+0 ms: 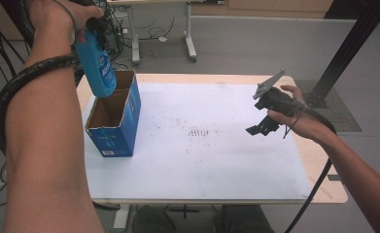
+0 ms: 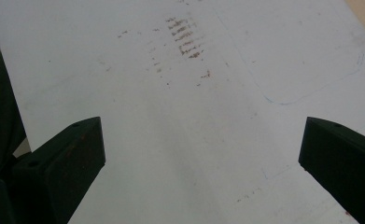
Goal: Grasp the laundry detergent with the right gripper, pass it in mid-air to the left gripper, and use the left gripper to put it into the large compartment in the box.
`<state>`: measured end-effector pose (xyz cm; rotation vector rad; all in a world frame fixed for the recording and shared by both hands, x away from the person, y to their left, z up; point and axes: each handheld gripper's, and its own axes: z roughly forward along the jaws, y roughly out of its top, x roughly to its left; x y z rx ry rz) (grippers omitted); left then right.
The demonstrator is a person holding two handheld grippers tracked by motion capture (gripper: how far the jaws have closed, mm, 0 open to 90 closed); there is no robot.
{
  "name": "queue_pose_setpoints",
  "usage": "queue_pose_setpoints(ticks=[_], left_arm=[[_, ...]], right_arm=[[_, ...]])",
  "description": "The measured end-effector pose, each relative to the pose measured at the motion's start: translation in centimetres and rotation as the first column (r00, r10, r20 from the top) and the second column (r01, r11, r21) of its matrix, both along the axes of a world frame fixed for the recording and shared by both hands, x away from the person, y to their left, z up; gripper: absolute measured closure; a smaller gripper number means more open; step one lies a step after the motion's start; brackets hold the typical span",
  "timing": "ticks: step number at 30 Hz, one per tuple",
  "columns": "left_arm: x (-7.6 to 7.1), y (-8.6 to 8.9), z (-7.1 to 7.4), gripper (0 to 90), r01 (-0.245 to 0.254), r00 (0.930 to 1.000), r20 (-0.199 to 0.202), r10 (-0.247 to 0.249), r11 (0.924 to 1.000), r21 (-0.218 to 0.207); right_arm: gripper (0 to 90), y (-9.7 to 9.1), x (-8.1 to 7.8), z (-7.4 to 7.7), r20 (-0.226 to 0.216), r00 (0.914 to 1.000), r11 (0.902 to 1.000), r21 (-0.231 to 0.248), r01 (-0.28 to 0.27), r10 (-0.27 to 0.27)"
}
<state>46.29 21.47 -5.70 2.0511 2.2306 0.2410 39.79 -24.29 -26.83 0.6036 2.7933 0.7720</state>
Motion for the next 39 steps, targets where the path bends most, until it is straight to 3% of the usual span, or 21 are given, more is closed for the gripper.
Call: queue_pose_setpoints(ticks=[11, 39], left_arm=[[-0.1, 0.6, -1.0, 36.3, -0.017, 0.9998, 0.005, 0.017, 0.9998, 0.006], [-0.2, 0.8, -6.3, 36.3, -0.027, 0.9993, -0.027, 0.026, 0.9995, -0.018]], right_arm=[[0.4, 0.2, -0.1, 0.1, 0.004, 1.0000, 1.0000, -0.001, 0.001, -0.001], [0.4, 0.5, -0.3, -0.5, -0.005, 0.9999, 0.9999, -0.002, -0.011, 0.011]])
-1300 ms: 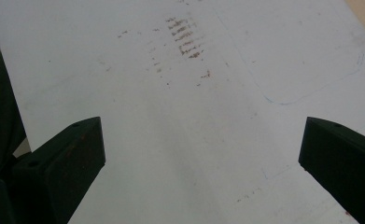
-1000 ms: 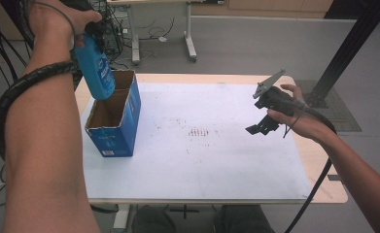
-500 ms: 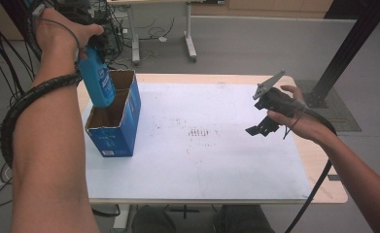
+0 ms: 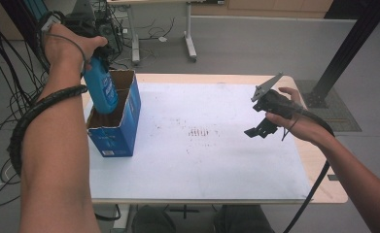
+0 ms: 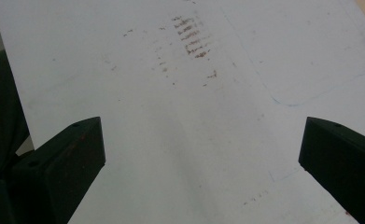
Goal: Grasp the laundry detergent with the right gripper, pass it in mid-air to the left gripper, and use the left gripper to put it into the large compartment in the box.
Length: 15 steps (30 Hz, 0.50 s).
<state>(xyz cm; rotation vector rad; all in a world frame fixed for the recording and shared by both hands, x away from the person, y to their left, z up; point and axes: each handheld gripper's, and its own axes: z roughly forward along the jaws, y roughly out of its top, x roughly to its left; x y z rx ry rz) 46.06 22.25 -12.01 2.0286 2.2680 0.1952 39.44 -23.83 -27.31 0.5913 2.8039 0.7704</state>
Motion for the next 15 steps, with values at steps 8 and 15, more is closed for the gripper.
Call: queue_pose_setpoints(ticks=[8, 15], left_arm=[[0.1, 0.0, -2.0, 36.3, 0.004, 0.9999, -0.015, -0.004, 1.0000, -0.006], [0.2, -0.2, -4.1, 36.3, 0.023, 0.9991, -0.035, -0.023, 0.9997, 0.006]], right_arm=[[0.4, 0.1, -0.1, -0.1, 0.003, 1.0000, 1.0000, -0.004, -0.006, 0.006], [0.4, 0.3, -0.1, -0.2, 0.008, 0.9999, 0.9999, -0.012, -0.009, 0.009]])
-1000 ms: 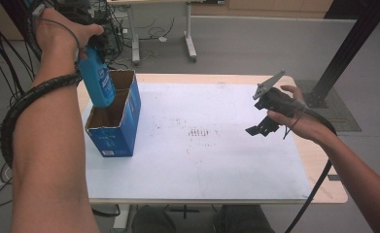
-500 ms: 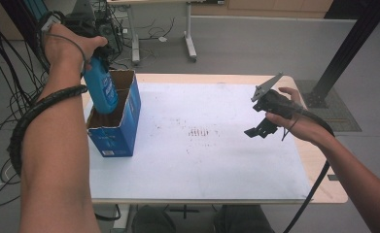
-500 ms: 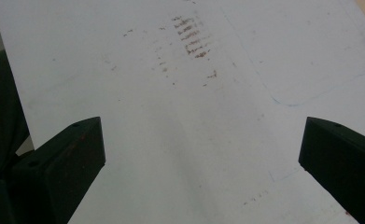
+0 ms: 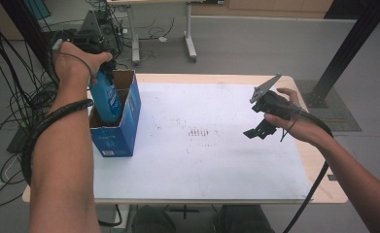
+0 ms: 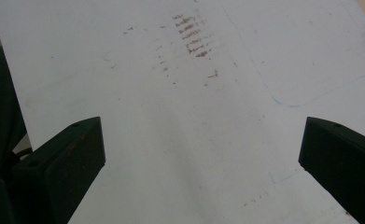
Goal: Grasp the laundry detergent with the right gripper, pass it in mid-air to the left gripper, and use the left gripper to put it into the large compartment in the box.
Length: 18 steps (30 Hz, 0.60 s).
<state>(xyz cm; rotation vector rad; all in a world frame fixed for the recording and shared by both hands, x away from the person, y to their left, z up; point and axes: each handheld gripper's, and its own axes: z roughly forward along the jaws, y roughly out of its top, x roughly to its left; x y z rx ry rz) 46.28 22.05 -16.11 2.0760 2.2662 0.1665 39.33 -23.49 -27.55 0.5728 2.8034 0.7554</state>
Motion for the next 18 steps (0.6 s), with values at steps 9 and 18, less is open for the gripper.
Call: queue_pose_setpoints(ticks=[9, 18], left_arm=[[0.0, 0.3, -2.8, 36.3, 0.005, 1.0000, 0.001, -0.005, 1.0000, 0.001], [0.0, 0.2, -5.6, 36.4, 0.017, 0.9998, -0.006, -0.016, 0.9998, 0.008]], right_arm=[[0.4, -0.1, -0.1, -0.2, 0.003, 1.0000, 1.0000, -0.008, 0.006, -0.006], [0.4, 0.0, -0.2, -0.6, 0.000, 0.9999, 0.9999, -0.010, 0.011, -0.011]])
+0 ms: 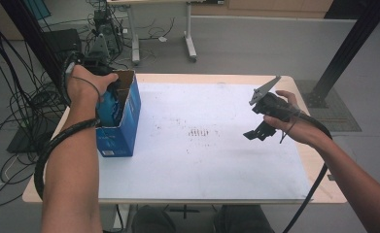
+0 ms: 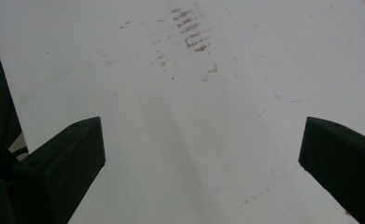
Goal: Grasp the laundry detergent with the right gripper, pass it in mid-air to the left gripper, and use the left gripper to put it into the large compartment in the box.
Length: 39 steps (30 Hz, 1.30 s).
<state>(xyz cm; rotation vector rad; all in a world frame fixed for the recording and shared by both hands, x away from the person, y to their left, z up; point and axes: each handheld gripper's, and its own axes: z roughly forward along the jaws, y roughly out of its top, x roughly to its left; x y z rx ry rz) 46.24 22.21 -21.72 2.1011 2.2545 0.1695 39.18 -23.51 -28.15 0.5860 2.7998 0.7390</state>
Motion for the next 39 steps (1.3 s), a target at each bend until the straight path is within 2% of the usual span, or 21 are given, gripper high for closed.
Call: queue_pose_setpoints(ticks=[11, 19, 27, 29, 39], left_arm=[[0.1, -0.2, -3.0, 36.4, 0.012, 0.9999, 0.003, -0.012, 0.9998, -0.013], [0.0, 0.1, -4.4, 36.4, 0.012, 0.9999, 0.003, -0.012, 0.9999, -0.010], [-0.2, 0.3, -5.4, 36.4, 0.028, 0.9996, 0.004, -0.028, 0.9995, -0.016], [-0.3, 0.3, -5.4, 36.4, 0.028, 0.9995, 0.014, -0.027, 0.9995, -0.016], [-0.7, 0.6, -5.5, 36.3, 0.026, 0.9996, 0.015, -0.026, 0.9993, -0.025]], right_arm=[[0.4, 0.1, 0.1, -0.4, -0.005, 1.0000, 1.0000, -0.004, -0.002, 0.002], [0.4, 0.0, 0.2, -0.7, -0.010, 0.9999, 1.0000, -0.009, 0.004, -0.004], [0.4, 0.2, 0.2, -0.9, -0.010, 0.9999, 0.9999, -0.010, 0.007, -0.007], [0.4, 0.2, 0.2, -0.9, -0.008, 0.9999, 0.9999, -0.012, 0.009, -0.009], [0.4, 0.4, 0.3, -0.5, 0.000, 1.0000, 0.9999, -0.013, 0.008, -0.008]])
